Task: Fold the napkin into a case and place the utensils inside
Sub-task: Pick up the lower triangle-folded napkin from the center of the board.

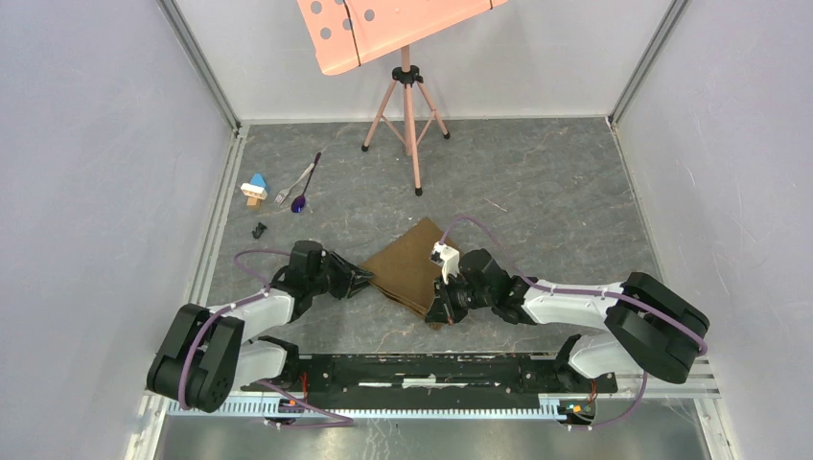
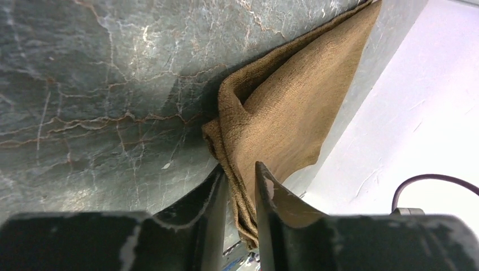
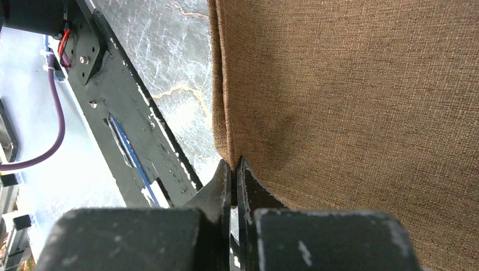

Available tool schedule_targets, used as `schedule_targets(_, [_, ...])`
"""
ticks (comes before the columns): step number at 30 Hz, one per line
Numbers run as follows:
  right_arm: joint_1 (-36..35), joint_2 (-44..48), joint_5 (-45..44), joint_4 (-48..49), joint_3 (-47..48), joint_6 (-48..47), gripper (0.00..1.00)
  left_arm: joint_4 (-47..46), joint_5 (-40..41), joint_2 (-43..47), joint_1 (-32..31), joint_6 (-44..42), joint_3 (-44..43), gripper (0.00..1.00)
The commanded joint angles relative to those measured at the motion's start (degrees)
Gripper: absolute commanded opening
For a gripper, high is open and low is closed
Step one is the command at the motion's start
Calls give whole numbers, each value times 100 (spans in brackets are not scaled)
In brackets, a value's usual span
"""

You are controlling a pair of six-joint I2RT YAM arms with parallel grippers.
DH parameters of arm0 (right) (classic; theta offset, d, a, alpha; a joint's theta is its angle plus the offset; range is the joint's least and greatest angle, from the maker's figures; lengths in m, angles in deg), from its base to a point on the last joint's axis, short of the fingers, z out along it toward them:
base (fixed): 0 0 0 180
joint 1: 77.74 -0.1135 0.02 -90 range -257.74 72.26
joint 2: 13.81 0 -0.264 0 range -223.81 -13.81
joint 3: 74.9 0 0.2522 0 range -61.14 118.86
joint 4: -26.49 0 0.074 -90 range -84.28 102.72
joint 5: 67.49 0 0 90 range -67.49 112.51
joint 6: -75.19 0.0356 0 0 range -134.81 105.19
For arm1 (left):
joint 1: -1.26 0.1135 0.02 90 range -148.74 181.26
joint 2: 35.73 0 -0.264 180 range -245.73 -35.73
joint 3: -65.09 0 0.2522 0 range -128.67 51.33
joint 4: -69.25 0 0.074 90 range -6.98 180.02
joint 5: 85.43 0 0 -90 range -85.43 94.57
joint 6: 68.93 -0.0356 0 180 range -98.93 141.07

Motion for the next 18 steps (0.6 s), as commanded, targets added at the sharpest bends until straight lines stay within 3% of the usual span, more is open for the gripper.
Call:
schedule_targets(1, [54,55,216,299,-15,-43,0,144,250,279,29,-136,-161,26])
schedule_targets(9, [82,-79,441,444,-128,-21,0,1696,979,765,-151,-679,-1029,3])
schedule_targets(18, [368,-177,803,484,-256,29,0,4607,2490,-356,-807,-44,-3034,2])
